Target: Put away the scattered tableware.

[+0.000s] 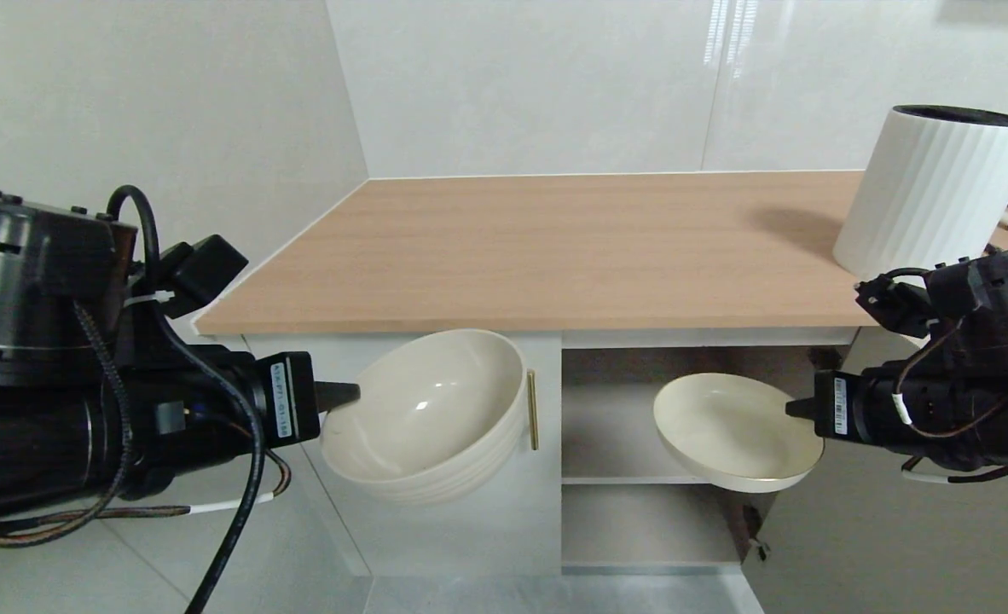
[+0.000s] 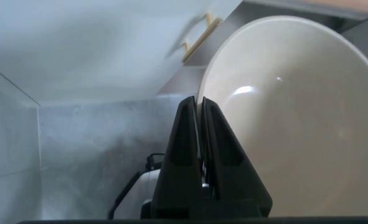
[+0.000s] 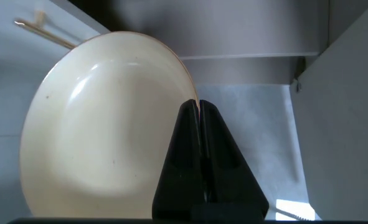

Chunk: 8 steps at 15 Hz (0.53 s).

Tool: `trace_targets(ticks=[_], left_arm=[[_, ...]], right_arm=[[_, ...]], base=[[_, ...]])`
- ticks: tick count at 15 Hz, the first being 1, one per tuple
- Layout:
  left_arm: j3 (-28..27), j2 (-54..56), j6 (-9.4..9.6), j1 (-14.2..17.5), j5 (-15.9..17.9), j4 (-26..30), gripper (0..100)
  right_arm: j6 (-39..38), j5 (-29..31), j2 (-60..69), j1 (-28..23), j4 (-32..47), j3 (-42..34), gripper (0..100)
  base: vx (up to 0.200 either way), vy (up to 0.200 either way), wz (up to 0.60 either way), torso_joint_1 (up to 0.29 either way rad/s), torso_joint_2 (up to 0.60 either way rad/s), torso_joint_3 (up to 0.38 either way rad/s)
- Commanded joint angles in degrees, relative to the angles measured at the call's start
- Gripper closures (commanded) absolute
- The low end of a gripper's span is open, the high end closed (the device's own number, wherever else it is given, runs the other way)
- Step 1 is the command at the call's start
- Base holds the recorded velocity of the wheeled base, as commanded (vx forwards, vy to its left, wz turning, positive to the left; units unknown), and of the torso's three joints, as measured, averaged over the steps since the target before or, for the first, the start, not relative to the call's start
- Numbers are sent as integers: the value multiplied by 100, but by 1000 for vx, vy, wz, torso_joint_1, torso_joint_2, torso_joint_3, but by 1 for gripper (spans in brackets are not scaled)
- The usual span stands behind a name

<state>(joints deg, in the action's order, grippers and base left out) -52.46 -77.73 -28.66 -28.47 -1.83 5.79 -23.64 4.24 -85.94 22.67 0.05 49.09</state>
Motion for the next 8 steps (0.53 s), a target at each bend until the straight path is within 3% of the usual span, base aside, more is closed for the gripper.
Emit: trace_targets(ticks=[1, 8], left_arm=[[-1, -14, 1, -1, -2, 1, 100], [-1, -14, -8, -1, -2, 1, 100]], right_arm=[[-1, -2, -63, 0, -5, -14, 100], [-1, 6, -142, 0, -84, -40, 100]], base=[[0, 0, 0, -163, 452, 286], [0, 0, 0, -143, 460, 315]])
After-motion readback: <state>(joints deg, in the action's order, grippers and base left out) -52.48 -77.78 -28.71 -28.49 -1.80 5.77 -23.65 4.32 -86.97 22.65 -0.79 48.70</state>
